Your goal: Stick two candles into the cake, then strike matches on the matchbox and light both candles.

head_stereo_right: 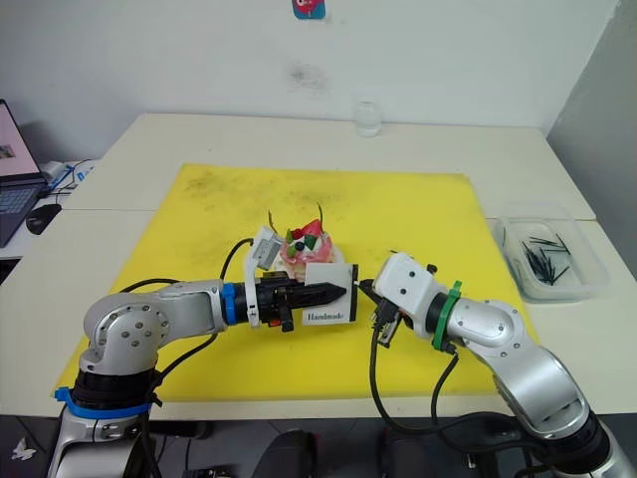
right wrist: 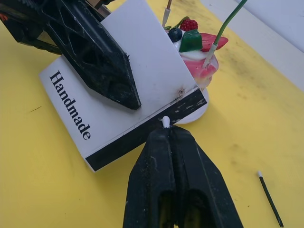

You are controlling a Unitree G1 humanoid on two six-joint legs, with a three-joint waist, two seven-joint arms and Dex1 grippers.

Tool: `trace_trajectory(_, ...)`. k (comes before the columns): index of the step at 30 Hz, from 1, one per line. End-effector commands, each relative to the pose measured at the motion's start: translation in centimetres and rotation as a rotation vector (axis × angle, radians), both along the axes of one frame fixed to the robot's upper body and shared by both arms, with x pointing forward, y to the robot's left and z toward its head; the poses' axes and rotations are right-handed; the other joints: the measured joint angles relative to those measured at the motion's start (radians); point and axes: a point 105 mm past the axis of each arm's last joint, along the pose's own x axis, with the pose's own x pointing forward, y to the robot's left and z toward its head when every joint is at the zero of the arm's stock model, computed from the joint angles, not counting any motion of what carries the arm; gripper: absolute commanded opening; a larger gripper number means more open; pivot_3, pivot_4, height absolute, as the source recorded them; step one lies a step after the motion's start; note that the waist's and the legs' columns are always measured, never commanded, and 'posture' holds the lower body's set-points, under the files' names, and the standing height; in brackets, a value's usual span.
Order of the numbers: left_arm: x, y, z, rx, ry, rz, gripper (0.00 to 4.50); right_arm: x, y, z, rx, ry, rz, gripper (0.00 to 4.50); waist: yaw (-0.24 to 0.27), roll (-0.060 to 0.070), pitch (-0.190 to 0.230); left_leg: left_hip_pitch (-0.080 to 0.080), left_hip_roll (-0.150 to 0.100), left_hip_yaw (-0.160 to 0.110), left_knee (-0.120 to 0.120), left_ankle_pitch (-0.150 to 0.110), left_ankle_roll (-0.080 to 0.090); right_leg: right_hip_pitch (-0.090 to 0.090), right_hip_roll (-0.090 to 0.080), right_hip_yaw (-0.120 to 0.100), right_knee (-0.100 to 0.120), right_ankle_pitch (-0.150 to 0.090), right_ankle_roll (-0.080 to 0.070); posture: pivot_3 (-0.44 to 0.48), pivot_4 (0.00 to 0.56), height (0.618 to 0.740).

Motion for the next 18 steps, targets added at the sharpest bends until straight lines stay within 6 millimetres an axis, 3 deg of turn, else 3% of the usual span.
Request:
trace_trajectory(1,-1.7,-1.2,1.1,-0.045,-0.026,-0.114,0.0,0.0,0.5,0.7,0.01,-0.046,0.01,0.01,0.0,0.0,0.0,0.0,0.0,0.0,0.0,0.0,0.0,0.0,0.0,0.0,0.0,0.0,0.0,0.0,0.15,0.74)
trace_trajectory(4,-2.6,-1.4,0.8,-0.04,0.001,-0.165,0.0,0.8,0.7,1.4,0.042,-0.084,-0.018,0.01,-0.001,0.0,0.0,0.0,0.0,0.0,0.0,0.0,0.0,0.0,0.0,0.0,0.0,0.0,0.0,0.0,0.15,0.74)
trace_trajectory(7,-3.0,-1.2,0.2,-0.018,0.016,-0.171,0.0,2.6,-0.2,3.6,0.097,-0.196,-0.126,0.01,-0.004,0.0,0.0,0.0,0.001,0.0,0.0,0.0,0.0,0.0,0.0,0.0,0.0,0.0,0.0,0.0,0.15,0.74)
trace_trajectory(11,-2.9,0.9,-0.2,0.009,0.035,-0.092,0.0,3.8,-2.8,5.7,0.121,-0.287,-0.24,0.01,-0.002,0.0,0.0,0.0,0.0,0.0,0.0,0.0,0.0,0.0,0.0,0.001,0.0,0.0,0.0,0.0,0.15,0.74)
trace_trajectory(14,-2.8,2.2,-0.4,0.024,0.036,-0.038,0.0,3.7,-3.0,5.8,0.131,-0.282,-0.239,0.01,-0.002,0.0,0.0,0.0,0.001,0.0,0.0,0.0,0.0,0.0,0.0,0.0,0.0,0.0,0.0,0.0,0.15,0.74)
trace_trajectory(18,-1.9,2.5,0.0,0.008,0.006,0.024,0.0,2.3,-1.6,5.4,0.13,-0.221,-0.121,0.01,-0.001,0.0,0.0,0.0,0.001,0.0,0.0,0.0,0.0,0.0,0.0,0.0,0.0,0.0,0.0,0.0,0.15,0.74)
